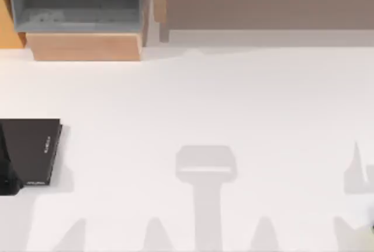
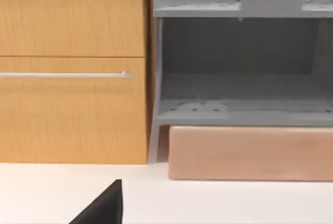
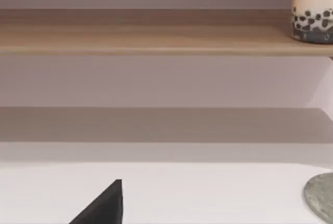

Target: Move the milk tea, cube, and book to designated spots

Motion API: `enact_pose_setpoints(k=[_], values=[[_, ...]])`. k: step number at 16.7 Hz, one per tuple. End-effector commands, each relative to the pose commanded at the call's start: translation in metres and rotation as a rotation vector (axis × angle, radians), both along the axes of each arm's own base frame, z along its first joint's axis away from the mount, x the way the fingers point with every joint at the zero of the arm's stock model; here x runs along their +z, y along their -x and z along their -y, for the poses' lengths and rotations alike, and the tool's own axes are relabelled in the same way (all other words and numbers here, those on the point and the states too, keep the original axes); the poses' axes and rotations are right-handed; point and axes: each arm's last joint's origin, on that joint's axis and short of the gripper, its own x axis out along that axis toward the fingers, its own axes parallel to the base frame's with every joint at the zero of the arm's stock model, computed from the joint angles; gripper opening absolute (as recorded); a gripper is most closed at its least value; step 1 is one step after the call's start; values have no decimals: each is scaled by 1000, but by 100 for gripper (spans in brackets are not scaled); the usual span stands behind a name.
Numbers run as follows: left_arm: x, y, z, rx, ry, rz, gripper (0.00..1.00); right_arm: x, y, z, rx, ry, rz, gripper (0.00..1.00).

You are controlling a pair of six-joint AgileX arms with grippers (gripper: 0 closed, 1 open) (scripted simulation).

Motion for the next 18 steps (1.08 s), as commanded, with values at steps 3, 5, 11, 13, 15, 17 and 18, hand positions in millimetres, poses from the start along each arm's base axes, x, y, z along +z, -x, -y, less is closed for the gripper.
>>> enact_pose_setpoints(k=[3,5,11,13,15,17,18], values=[[0,0,0,0,0,0,100,3,0,0,0,0,8,100],[0,0,0,0,0,0,100,19,-1,2,-2,2,41,100],[0,0,0,0,0,0,100,96,-33,13,-10,22,121,100],[0,0,0,0,0,0,100,113,-65,23,-13,24,93,100],[0,0,0,0,0,0,100,119,-107,37,-15,19,42,100],[0,0,0,0,0,0,100,113,-154,55,-14,10,-6,100],[0,0,0,0,0,0,100,107,-176,65,-14,5,-25,100]])
